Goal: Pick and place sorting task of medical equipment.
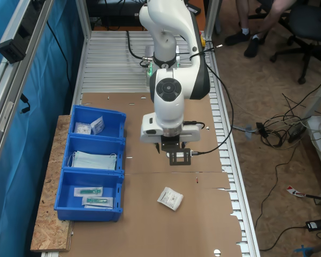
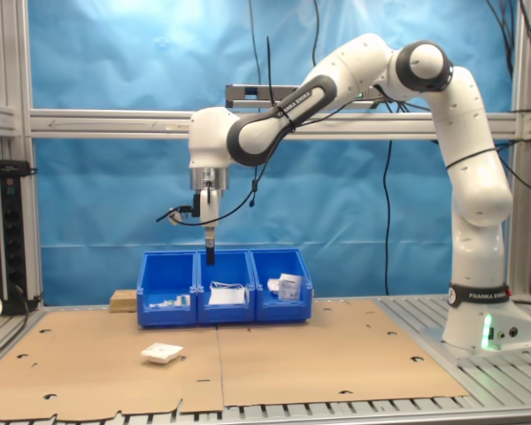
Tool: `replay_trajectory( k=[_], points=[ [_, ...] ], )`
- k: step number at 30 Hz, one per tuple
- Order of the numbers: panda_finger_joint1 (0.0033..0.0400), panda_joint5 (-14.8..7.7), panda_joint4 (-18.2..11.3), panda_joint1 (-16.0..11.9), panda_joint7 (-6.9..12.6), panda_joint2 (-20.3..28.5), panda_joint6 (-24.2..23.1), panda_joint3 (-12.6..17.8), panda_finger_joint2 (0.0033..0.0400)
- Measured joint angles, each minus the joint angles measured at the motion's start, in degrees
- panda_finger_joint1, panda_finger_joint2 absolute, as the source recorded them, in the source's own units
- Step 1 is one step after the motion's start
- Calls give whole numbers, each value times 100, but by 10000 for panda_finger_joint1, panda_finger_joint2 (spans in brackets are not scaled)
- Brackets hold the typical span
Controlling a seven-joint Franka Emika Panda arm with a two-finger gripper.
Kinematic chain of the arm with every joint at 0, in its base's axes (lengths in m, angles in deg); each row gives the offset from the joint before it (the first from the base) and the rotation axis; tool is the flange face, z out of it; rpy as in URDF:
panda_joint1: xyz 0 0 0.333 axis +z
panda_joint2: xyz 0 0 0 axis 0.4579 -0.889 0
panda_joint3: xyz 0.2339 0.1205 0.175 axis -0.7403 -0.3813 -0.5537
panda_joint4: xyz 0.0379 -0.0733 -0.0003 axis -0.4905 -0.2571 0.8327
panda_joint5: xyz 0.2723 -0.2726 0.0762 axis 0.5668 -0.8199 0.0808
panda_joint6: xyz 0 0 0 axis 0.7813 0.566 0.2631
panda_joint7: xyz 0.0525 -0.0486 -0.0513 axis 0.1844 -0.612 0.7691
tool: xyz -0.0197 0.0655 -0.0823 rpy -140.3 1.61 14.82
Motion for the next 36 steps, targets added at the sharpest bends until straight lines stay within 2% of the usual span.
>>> replay_trajectory(
  k=[12, 20, 36],
  points=[
    [400, 0, 75, -189, -465, -72, -273, -442, 400],
    [400, 0, 257, -333, -713, -247, -415, -697, 400],
    [400, 0, 646, -451, -1036, -1128, -693, -801, 400]
  ],
)
